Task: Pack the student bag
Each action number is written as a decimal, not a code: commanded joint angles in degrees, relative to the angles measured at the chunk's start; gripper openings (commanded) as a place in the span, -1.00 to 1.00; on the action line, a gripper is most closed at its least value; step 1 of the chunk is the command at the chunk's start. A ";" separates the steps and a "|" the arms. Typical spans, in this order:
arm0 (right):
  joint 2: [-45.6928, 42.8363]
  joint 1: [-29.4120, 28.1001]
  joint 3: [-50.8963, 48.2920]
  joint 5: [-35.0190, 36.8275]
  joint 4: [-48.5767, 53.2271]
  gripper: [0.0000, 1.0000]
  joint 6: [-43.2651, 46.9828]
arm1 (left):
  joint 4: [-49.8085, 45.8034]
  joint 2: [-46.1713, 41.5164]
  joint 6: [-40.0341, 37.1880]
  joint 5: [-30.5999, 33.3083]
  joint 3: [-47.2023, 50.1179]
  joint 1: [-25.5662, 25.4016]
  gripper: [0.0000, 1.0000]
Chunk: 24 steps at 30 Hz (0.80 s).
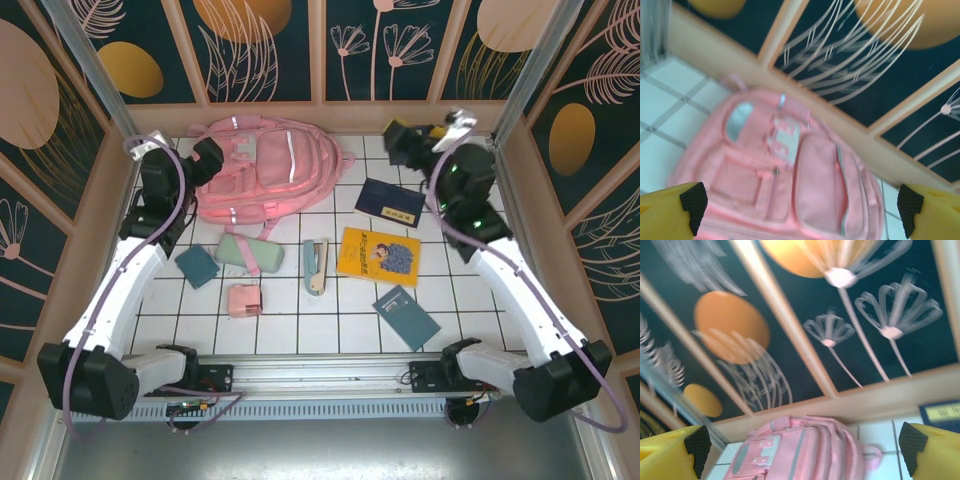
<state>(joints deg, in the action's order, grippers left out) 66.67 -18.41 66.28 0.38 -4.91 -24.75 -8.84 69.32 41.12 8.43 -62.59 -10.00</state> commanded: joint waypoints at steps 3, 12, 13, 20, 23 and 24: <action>10.35 0.56 7.98 -12.75 22.02 0.98 -7.48 | 1.84 3.22 18.02 -17.08 5.97 0.16 0.97; 9.07 -5.49 -0.57 -14.63 14.25 0.77 -12.18 | 14.26 11.54 33.49 -21.53 16.05 0.16 0.76; 9.43 -5.66 -0.78 -15.15 14.16 0.77 -12.69 | 15.82 12.57 34.16 -21.93 16.22 0.16 0.73; 10.58 -9.65 -1.58 -13.17 13.88 0.61 -13.69 | 19.10 19.21 37.36 -21.37 13.65 0.16 0.49; 10.49 -10.23 -2.20 -12.27 13.45 0.59 -14.47 | 19.92 21.88 38.59 -20.82 12.78 0.16 0.45; 10.56 -10.32 -2.30 -12.16 13.50 0.59 -14.70 | 20.25 22.78 39.06 -20.86 12.46 0.16 0.44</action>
<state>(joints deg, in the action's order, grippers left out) 77.89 -28.49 65.14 -13.10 10.15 -37.89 8.27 90.13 76.99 -12.01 -48.27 -9.80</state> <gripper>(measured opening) 0.797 0.721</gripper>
